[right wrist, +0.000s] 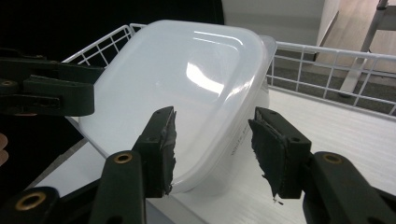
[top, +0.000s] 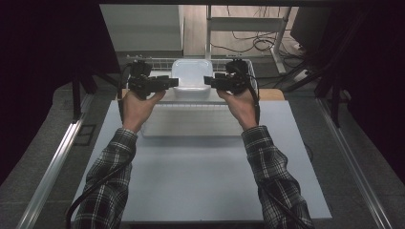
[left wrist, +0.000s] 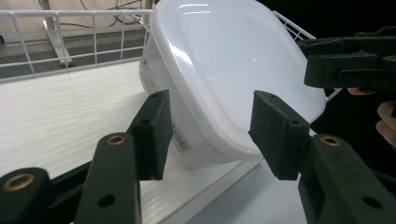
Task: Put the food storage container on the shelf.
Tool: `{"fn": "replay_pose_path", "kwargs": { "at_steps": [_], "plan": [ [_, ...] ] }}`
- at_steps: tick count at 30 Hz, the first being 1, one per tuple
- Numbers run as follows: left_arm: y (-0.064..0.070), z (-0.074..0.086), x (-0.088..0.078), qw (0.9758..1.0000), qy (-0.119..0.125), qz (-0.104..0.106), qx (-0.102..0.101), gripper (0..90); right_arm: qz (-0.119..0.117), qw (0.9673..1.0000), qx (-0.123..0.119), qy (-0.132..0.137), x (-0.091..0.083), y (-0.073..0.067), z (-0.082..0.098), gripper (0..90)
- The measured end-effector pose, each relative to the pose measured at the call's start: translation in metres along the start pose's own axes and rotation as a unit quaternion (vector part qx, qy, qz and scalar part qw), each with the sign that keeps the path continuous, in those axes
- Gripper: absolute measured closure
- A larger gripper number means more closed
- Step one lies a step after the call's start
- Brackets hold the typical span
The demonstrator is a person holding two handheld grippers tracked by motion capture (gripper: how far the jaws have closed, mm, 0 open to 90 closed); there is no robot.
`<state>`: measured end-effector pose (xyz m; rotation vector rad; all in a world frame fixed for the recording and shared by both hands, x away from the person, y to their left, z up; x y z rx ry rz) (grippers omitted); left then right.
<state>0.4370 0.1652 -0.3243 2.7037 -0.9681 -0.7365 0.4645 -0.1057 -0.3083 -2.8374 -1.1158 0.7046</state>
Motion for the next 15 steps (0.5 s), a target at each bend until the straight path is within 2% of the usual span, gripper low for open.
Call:
{"fn": "replay_pose_path", "kwargs": {
  "at_steps": [3, 4, 8, 12, 15],
  "plan": [
    [-0.0012, -0.0027, 0.0021, 1.0000, -0.001, 0.001, -0.004, 48.0, 0.008, 1.0000, -0.002, 0.003, 0.0017, 0.0000, -0.0008, 48.8],
    [-0.0015, -0.0038, 0.0028, 1.0000, -0.001, -0.002, -0.003, 48.0, 0.018, 0.9998, -0.004, 0.006, 0.0039, 0.0000, -0.0019, 48.8],
    [-0.0010, -0.0077, 0.0053, 0.9999, -0.002, -0.016, 0.002, 47.4, 0.033, 0.9994, -0.004, 0.009, 0.0076, -0.0006, -0.0036, 49.2],
    [0.0001, -0.0091, 0.0060, 0.9993, 0.001, -0.033, 0.019, 47.0, 0.050, 0.9986, -0.014, 0.010, 0.0093, -0.0021, -0.0051, 46.6],
    [0.0023, -0.0090, 0.0057, 0.9986, 0.012, -0.042, 0.030, 43.8, 0.044, 0.9988, -0.018, 0.011, 0.0081, -0.0016, -0.0060, 42.1]
  ]
}}
Point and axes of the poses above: each handheld gripper's, and its own axes: x roughly forward along the jaws, z roughly out of its underside, y roughly to its right, the point moved 1 cm from there along x, roughly forward along the jaws, and after that the axes turned 3 degrees about y, right-handed, at the moved point
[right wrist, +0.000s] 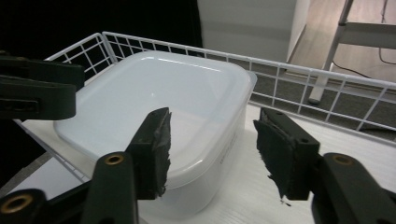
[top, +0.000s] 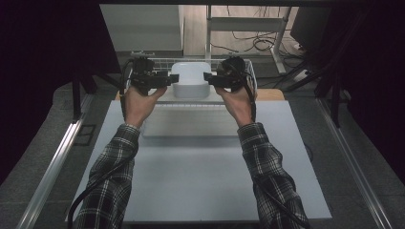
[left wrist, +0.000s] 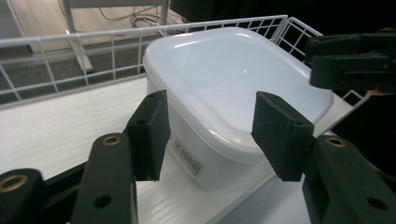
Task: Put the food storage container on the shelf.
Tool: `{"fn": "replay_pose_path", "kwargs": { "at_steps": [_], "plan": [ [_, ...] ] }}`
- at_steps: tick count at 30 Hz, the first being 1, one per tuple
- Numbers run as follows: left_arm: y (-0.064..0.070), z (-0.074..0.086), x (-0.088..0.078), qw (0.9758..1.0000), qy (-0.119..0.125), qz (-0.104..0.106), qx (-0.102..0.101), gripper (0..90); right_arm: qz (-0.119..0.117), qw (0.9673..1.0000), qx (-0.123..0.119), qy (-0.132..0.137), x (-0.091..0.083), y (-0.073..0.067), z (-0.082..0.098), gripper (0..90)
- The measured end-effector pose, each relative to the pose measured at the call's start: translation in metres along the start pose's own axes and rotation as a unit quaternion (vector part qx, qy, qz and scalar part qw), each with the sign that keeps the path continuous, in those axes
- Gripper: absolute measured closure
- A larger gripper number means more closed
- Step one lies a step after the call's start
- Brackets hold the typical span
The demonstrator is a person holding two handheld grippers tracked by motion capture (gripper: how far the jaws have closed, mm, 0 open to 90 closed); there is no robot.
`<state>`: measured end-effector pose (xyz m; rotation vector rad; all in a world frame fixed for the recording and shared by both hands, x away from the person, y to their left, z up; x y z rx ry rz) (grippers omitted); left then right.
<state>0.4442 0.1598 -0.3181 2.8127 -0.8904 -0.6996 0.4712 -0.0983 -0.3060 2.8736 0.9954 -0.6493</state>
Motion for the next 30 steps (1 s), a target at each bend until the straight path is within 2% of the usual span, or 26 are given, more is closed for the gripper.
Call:
{"fn": "replay_pose_path", "kwargs": {
  "at_steps": [3, 7, 8, 11, 12, 13, 14, 19, 21, 25, 30],
  "plan": [
    [0.001, -0.002, -0.005, 0.9999, 0.013, 0.007, 0.003, 38.4, -0.017, 0.9998, 0.000, 0.004, -0.004, 0.002, -0.001, 35.2],
    [0.003, -0.003, -0.007, 0.9998, 0.010, 0.016, 0.008, 33.4, -0.033, 0.9994, -0.003, 0.000, -0.005, 0.001, -0.001, 29.9],
    [0.005, -0.002, -0.008, 0.9996, 0.006, 0.025, 0.013, 30.1, -0.040, 0.9992, -0.009, -0.007, -0.006, 0.000, -0.001, 24.9],
    [0.006, 0.000, -0.009, 0.9993, 0.002, 0.033, 0.017, 26.7, -0.042, 0.9990, -0.013, -0.010, -0.007, -0.003, -0.002, 20.3],
    [0.007, 0.000, -0.009, 0.9991, 0.000, 0.037, 0.021, 24.0, -0.043, 0.9987, -0.024, -0.015, -0.007, -0.007, -0.003, 15.4],
    [0.007, 0.001, -0.010, 0.9989, 0.000, 0.041, 0.021, 24.0, -0.043, 0.9987, -0.024, -0.015, -0.007, -0.007, -0.003, 15.4],
    [0.008, 0.003, -0.012, 0.9983, -0.004, 0.051, 0.027, 20.0, -0.041, 0.9983, -0.036, -0.019, -0.009, -0.011, -0.003, 12.0],
    [0.012, 0.007, -0.015, 0.9969, -0.007, 0.069, 0.037, 15.4, -0.052, 0.9974, -0.044, -0.023, -0.010, -0.018, -0.002, 7.7],
    [0.016, 0.010, -0.016, 0.9964, -0.010, 0.069, 0.049, 12.6, -0.054, 0.9965, -0.057, -0.027, -0.010, -0.023, 0.000, 5.9],
    [0.018, 0.014, -0.017, 0.9959, -0.009, 0.069, 0.058, 9.8, -0.056, 0.9954, -0.072, -0.029, -0.011, -0.029, 0.004, 4.2],
    [0.020, 0.021, -0.019, 0.9944, -0.010, 0.071, 0.078, 8.6, -0.055, 0.9948, -0.080, -0.031, -0.014, -0.029, 0.010, 3.2]
  ]
}}
Point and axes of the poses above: each handheld gripper's, and its own axes: x roughly forward along the jaws, z roughly out of its underside, y roughly to its right, the point moved 1 cm from there along x, roughly forward along the jaws, and after that the axes turned 3 degrees about y, right-handed, at the moved point
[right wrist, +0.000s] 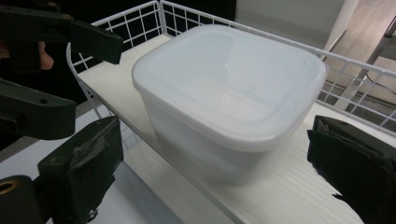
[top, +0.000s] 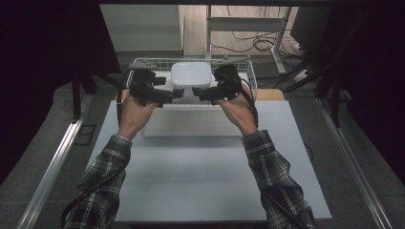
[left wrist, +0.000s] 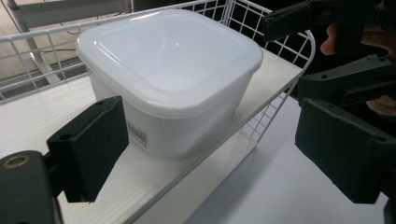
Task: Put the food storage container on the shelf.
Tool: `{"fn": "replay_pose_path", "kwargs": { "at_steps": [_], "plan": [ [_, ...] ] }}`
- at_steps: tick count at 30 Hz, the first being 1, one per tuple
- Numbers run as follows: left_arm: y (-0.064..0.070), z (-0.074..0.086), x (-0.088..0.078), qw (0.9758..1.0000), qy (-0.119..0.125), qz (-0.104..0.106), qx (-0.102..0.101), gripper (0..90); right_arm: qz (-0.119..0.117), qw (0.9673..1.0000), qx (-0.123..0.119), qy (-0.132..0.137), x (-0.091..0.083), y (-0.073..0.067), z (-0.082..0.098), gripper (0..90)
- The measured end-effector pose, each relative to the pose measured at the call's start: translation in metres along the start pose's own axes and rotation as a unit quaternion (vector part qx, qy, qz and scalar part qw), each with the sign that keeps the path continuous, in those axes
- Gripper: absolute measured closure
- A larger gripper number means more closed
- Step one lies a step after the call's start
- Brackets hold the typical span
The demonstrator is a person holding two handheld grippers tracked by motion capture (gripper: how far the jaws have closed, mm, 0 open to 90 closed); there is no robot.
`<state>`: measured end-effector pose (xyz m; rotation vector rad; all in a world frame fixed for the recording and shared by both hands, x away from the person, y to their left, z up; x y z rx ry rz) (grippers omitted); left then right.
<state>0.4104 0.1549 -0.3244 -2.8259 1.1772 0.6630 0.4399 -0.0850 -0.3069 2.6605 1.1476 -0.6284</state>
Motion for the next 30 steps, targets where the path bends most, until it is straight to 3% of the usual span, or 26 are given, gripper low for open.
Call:
{"fn": "replay_pose_path", "kwargs": {
  "at_steps": [3, 9, 16, 22, 30],
  "plan": [
    [0.002, 0.006, -0.001, 1.0000, -0.003, 0.004, 0.008, 8.5, -0.003, 1.0000, -0.004, 0.002, -0.005, 0.001, 0.009, 2.8],
    [0.005, 0.020, -0.007, 0.9997, 0.013, 0.019, -0.005, 7.4, -0.010, 0.9999, -0.010, 0.005, -0.012, -0.001, 0.021, 2.8],
    [0.010, 0.036, -0.017, 0.9996, 0.023, 0.016, 0.002, 6.9, -0.027, 0.9994, -0.016, 0.011, -0.020, -0.007, 0.039, 2.8],
    [0.017, 0.056, -0.016, 0.9997, 0.017, 0.020, 0.003, 6.4, -0.041, 0.9988, -0.026, 0.009, -0.023, -0.016, 0.061, 2.8],
    [0.029, 0.076, -0.014, 0.9997, 0.011, 0.017, 0.016, 4.8, -0.053, 0.9981, -0.027, 0.016, -0.027, -0.025, 0.075, 2.9]
  ]
}}
Point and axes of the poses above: each handheld gripper's, and its own axes: x roughly forward along the jaws, z roughly out of its underside, y roughly to its right, the point moved 1 cm from there along x, roughly forward along the jaws, and after that the axes turned 3 degrees about y, right-handed, at the moved point
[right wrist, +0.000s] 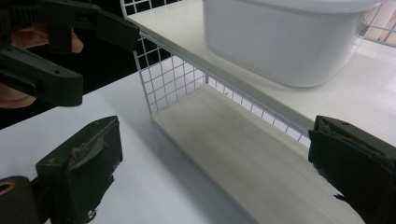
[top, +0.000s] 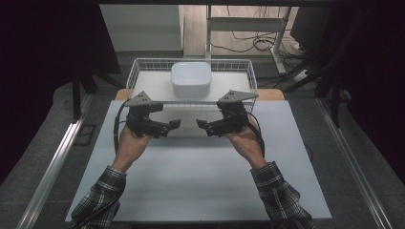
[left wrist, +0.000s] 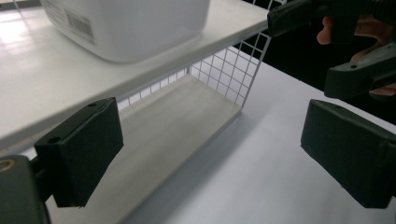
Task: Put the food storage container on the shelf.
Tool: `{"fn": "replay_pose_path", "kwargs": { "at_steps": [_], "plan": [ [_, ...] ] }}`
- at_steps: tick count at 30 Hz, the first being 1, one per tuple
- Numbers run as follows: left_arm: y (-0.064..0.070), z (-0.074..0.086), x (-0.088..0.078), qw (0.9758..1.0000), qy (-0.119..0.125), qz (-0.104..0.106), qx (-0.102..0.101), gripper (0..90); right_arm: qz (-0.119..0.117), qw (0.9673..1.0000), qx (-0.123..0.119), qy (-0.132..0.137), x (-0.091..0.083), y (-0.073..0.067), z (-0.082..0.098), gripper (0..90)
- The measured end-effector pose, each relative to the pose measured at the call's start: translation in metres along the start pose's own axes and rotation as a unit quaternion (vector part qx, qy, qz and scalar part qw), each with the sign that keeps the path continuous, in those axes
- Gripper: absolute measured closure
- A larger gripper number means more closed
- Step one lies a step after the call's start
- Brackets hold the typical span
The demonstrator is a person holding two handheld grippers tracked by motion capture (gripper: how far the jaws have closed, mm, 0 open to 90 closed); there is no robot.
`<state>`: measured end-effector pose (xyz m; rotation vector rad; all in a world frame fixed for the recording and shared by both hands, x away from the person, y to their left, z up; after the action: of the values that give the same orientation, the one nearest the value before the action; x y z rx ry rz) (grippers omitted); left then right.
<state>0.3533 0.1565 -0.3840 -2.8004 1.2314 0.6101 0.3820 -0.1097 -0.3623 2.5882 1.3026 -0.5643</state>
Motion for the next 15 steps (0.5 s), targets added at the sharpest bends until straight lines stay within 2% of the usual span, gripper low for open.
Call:
{"fn": "replay_pose_path", "kwargs": {
  "at_steps": [4, 7, 10, 15],
  "plan": [
    [0.007, 0.012, 0.001, 1.0000, -0.005, -0.001, 0.006, 4.0, -0.003, 1.0000, -0.002, 0.004, -0.003, -0.005, 0.008, 2.8],
    [0.009, 0.022, 0.001, 1.0000, -0.007, 0.007, 0.002, 3.5, -0.005, 1.0000, -0.007, 0.003, -0.005, -0.008, 0.016, 2.7],
    [0.012, 0.037, 0.000, 0.9999, -0.012, 0.003, 0.003, 3.3, -0.011, 0.9999, -0.003, 0.002, -0.005, -0.011, 0.030, 0.5],
    [0.014, 0.051, 0.001, 0.9999, -0.012, 0.005, -0.003, 3.2, -0.013, 0.9999, -0.007, -0.002, -0.003, -0.013, 0.044, 0.0]
  ]
}}
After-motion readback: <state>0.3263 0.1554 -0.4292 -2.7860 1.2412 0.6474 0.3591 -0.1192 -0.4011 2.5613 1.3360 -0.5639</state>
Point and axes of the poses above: each handheld gripper's, and its own axes: x roughly forward along the jaws, z roughly out of its underside, y roughly to its right, the point moved 1 cm from there along x, roughly forward along the jaws, and after that the axes turned 3 degrees about y, right-handed, at the moved point
